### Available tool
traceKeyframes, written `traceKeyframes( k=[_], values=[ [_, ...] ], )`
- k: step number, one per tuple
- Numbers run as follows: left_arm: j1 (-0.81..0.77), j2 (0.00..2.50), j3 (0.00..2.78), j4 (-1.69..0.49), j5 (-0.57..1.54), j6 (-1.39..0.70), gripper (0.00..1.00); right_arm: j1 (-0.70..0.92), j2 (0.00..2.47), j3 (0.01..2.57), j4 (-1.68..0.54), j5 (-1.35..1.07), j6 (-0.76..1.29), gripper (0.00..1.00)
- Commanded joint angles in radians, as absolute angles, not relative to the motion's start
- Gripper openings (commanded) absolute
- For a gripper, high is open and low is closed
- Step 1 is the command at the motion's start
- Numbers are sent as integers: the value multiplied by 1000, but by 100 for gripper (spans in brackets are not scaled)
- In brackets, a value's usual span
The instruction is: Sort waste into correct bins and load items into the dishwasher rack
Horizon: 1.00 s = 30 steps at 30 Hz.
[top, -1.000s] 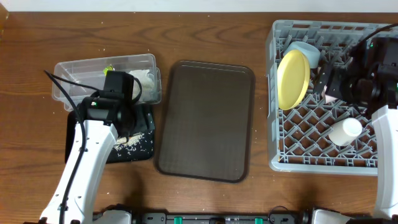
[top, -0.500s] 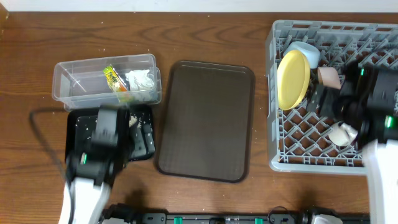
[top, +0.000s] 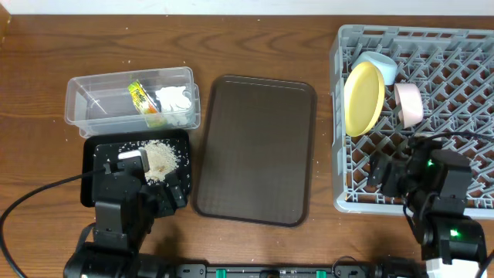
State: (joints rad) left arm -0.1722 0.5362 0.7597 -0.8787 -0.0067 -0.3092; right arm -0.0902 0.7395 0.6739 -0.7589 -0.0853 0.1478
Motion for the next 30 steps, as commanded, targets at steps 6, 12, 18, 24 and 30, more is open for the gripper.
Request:
traceKeyframes(
  k=[6, 12, 18, 24, 30],
  values=[
    [-176, 535, 751, -880, -12, -297, 95, -82, 746, 651, -863, -76, 141, 99],
    [-176, 535, 751, -880, -12, -297, 95, -82, 746, 651, -883, -76, 141, 99],
    [-176, 535, 751, -881, -12, -297, 95, -82, 746, 651, -883, -76, 141, 99],
    [-176, 535, 751, -881, -12, -297, 95, -77, 694, 642, -870, -80, 141, 99],
    [-176, 535, 751, -881, -12, -297, 95, -35, 527, 568, -685, -86, 89, 99]
  ],
)
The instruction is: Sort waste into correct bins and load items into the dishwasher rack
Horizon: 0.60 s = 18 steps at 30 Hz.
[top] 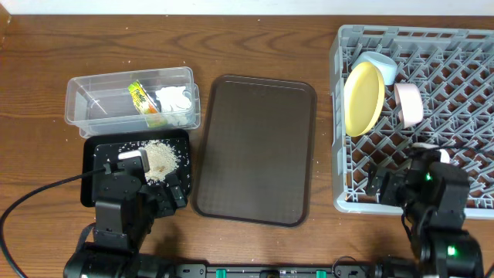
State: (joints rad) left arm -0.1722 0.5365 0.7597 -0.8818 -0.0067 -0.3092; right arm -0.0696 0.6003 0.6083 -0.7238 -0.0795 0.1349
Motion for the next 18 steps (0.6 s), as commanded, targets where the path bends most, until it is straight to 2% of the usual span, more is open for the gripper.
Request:
traceKeyframes(
  k=[1, 12, 16, 18],
  values=[
    [-176, 535, 751, -881, -12, -297, 95, -23, 484, 539, -645, -79, 87, 99],
    [-176, 535, 751, -881, -12, -297, 95, 19, 72, 113, -88, -75, 88, 99],
    [-176, 535, 751, -881, -12, -297, 95, 18, 5, 4, 25, -75, 88, 99],
    [-176, 535, 751, -880, -12, -297, 96, 17, 5, 6, -15, -54, 88, 99]
  ],
)
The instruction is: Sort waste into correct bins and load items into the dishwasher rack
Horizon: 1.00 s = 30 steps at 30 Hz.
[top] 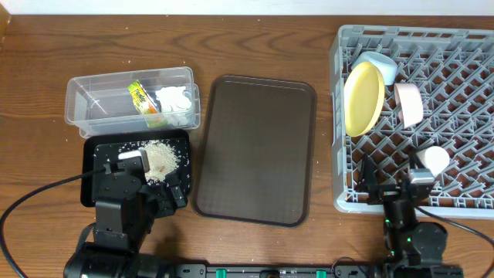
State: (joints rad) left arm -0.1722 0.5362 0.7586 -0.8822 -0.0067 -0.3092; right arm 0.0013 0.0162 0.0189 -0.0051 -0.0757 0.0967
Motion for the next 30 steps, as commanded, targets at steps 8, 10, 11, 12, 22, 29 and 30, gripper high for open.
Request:
traceKeyframes(
  k=[8, 10, 11, 12, 22, 29, 30],
  values=[
    [-176, 535, 751, -881, -12, -297, 95, 12, 7, 6, -72, -30, 88, 99],
    [-176, 535, 751, -881, -12, -297, 95, 12, 7, 6, -72, -30, 88, 99],
    [-176, 535, 751, -881, -12, -297, 95, 12, 7, 6, -72, -30, 88, 99],
    [-176, 535, 751, -881, -12, -297, 95, 12, 7, 6, -72, -30, 88, 99],
    [-176, 535, 751, -881, -12, -297, 95, 12, 7, 6, -72, -30, 88, 99],
    [-176, 535, 751, -881, -12, -297, 96, 12, 7, 6, -72, -30, 88, 99],
    [-176, 535, 751, -881, -12, -297, 96, 12, 7, 6, -72, -30, 88, 99]
  ],
)
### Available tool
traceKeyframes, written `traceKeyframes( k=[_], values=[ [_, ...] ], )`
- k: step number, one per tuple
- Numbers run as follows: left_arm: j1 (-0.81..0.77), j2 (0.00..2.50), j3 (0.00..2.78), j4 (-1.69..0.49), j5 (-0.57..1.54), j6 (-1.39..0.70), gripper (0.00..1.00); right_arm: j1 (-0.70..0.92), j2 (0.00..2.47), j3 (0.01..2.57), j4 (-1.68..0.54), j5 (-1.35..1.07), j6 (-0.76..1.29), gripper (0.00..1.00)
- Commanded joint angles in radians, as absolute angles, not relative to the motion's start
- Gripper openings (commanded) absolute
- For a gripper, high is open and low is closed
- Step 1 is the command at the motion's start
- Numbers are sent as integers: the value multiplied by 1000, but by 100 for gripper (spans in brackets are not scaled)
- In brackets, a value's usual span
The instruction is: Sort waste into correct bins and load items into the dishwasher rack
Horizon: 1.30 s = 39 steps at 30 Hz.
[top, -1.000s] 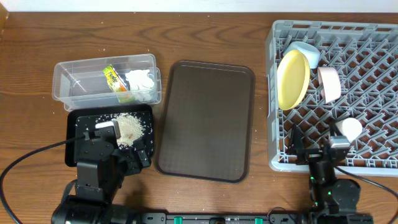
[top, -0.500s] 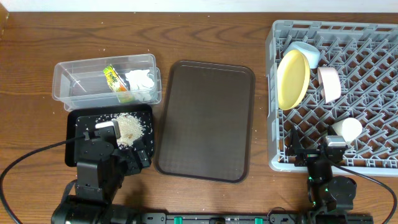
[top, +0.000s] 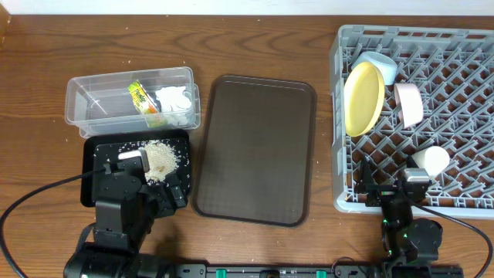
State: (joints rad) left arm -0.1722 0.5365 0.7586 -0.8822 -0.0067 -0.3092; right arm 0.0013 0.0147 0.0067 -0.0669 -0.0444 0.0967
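The grey dishwasher rack (top: 337, 116) on the right holds a yellow plate (top: 363, 96) on edge, a light blue bowl (top: 380, 66), a pink cup (top: 409, 104) and a white cup (top: 431, 160) on its side. My right gripper (top: 388, 188) sits low at the rack's front edge, just left of the white cup, fingers spread and empty. My left gripper (top: 166, 194) rests over the front of the black bin (top: 93, 150), its dark fingers hard to make out.
A clear plastic bin (top: 77, 96) at the back left holds a yellow-green wrapper (top: 141, 98) and crumpled white paper (top: 173, 100). The black bin contains a pile of pale crumbs (top: 160, 158). A bare brown tray (top: 255, 147) lies in the middle.
The right arm has drawn back slightly further toward the front edge. The white cup lies where it was in the rack. The left arm has not moved.
At first my right gripper hung over the rack's front part, hiding what was beneath it. Then it sat a little nearer the front, with a white cup's edge showing beside it. Since then the cup lies free in the rack, the gripper pulled back to the front edge.
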Motion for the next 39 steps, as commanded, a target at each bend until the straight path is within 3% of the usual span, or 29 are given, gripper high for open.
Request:
traceKeyframes(
  k=[1, 33, 39],
  values=[
    [-176, 535, 751, -881, -12, -297, 96, 12, 7, 6, -72, -30, 88, 99],
    [-175, 533, 751, -881, -12, -297, 96, 12, 7, 6, -72, -30, 89, 99],
    [-104, 473, 727, -894, -9, -297, 96, 12, 7, 6, -72, -30, 89, 99]
  ],
)
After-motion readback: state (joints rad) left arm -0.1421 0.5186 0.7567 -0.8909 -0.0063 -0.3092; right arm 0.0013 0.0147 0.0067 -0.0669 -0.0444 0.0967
